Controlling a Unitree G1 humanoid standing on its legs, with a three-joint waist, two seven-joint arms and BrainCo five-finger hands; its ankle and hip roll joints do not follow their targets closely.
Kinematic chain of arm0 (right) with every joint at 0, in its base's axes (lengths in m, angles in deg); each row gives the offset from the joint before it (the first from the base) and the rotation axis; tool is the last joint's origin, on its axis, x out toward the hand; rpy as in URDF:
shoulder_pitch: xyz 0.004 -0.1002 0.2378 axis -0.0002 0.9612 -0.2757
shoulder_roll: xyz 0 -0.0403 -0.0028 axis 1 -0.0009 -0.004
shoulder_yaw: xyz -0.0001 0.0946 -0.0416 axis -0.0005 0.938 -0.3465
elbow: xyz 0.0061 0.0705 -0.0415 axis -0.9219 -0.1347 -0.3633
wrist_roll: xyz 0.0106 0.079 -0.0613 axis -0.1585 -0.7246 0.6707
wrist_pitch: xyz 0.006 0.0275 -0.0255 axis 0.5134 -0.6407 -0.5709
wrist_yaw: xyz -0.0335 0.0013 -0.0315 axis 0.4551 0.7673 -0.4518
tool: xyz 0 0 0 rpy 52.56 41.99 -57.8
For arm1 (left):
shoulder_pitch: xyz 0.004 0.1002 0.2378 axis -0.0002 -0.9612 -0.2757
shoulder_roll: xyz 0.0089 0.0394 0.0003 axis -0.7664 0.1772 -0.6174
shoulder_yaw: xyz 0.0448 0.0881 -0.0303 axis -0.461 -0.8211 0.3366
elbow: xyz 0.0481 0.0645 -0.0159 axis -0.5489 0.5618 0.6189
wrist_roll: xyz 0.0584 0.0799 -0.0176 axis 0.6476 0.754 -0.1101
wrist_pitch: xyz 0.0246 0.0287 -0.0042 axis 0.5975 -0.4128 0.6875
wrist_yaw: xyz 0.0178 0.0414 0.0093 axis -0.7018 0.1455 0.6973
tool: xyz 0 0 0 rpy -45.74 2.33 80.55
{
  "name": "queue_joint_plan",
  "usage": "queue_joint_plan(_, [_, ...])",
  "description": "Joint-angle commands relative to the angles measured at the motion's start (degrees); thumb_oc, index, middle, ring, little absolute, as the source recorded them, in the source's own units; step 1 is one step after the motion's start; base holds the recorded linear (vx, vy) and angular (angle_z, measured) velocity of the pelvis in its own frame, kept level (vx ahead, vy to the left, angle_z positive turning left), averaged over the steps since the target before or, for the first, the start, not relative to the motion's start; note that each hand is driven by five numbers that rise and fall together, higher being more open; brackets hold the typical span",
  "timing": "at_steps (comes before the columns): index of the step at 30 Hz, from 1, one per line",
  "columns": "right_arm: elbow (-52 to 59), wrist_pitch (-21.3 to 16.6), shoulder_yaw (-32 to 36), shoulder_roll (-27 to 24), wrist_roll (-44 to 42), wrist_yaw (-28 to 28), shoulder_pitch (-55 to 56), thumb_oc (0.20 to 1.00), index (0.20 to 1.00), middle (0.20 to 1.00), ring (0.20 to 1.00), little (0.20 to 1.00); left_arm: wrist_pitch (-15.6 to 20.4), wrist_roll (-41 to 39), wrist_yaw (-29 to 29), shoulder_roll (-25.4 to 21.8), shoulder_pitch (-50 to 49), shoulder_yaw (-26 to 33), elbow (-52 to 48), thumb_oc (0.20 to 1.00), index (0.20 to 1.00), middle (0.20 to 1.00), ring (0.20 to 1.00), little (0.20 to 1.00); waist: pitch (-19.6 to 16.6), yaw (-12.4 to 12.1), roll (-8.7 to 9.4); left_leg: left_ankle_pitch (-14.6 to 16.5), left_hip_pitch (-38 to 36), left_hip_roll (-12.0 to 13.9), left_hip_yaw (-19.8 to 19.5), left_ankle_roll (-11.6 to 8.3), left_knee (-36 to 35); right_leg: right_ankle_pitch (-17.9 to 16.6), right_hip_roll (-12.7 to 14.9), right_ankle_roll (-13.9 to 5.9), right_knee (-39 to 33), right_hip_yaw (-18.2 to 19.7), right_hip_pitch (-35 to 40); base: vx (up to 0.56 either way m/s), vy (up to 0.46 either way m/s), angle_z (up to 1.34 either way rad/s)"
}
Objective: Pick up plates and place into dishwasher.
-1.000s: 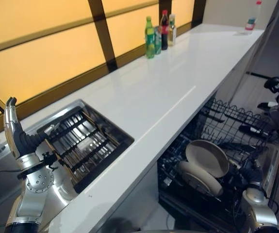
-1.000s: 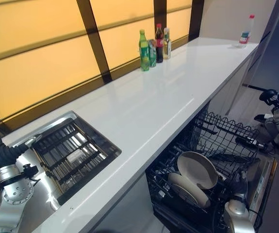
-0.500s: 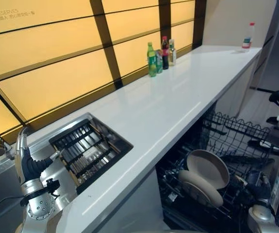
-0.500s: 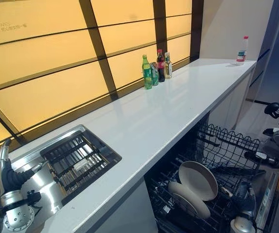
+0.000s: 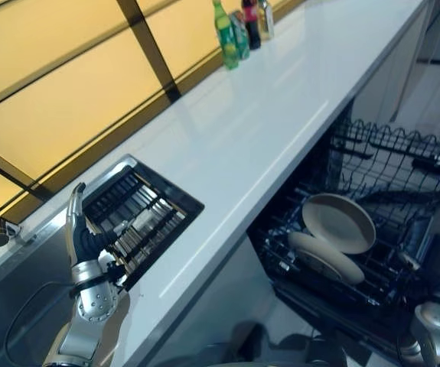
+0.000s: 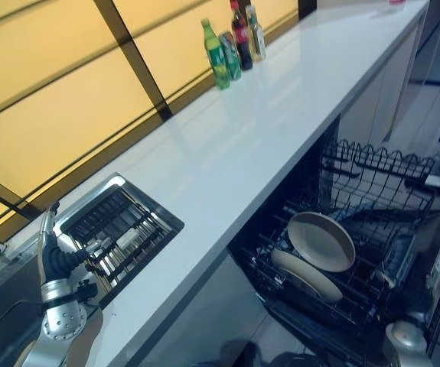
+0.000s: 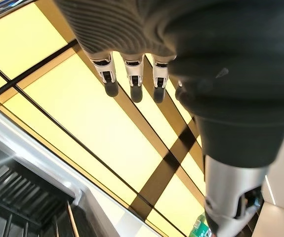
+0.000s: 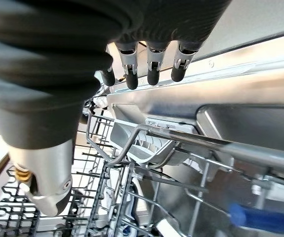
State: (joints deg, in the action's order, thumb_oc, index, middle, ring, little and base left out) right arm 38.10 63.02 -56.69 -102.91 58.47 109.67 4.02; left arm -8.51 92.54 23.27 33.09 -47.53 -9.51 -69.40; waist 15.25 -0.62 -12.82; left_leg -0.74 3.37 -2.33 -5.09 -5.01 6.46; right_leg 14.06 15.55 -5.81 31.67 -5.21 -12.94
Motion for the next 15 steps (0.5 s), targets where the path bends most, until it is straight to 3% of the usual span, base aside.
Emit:
queue_joint_plan(1, [1.7, -6.0, 1.0, -3.6, -5.0, -0.2, -3.9, 1.000, 1.000, 1.000, 1.000, 1.000, 0.1, -1.5, 3.2, -1.4, 2.8, 0.6, -3.3, 1.000, 1.000, 1.000, 1.000, 1.000, 2.3, 0.7, -0.18, 2.1, 4.2, -0.6, 3.2, -1.48, 8.0, -4.8, -2.3, 1.23, -5.4, -1.3, 1.2, 0.03, 0.180, -0.08])
queue_joint_plan(7, [0.2, -9.7, 1.0, -3.9, -10.6, -4.0, -6.9, 1.000, 1.000, 1.000, 1.000, 1.000, 0.1, -1.8, 6.2, -1.7, 5.7, -2.1, -3.9, 1.000, 1.000, 1.000, 1.000, 1.000, 6.0, 0.8, -1.58, 2.5, 6.9, -2.7, 5.2, -0.09, 9.1, -5.0, -0.7, 0.26, -4.2, -0.1, -1.4, -0.03, 0.144, 0.00])
queue_joint_plan(15, [2.9, -14.5, -4.5, -0.5, -12.7, -13.2, -9.0, 1.000, 1.000, 1.000, 1.000, 1.000, 1.0, -0.9, 8.8, -1.5, 6.7, -3.6, -4.9, 1.000, 1.000, 1.000, 1.000, 1.000, 10.1, 0.3, -2.63, 2.2, 8.7, -4.1, 6.4, 1.24, 10.1, -6.7, 0.7, -0.44, -5.6, 0.6, -1.6, -0.02, 0.095, -0.01])
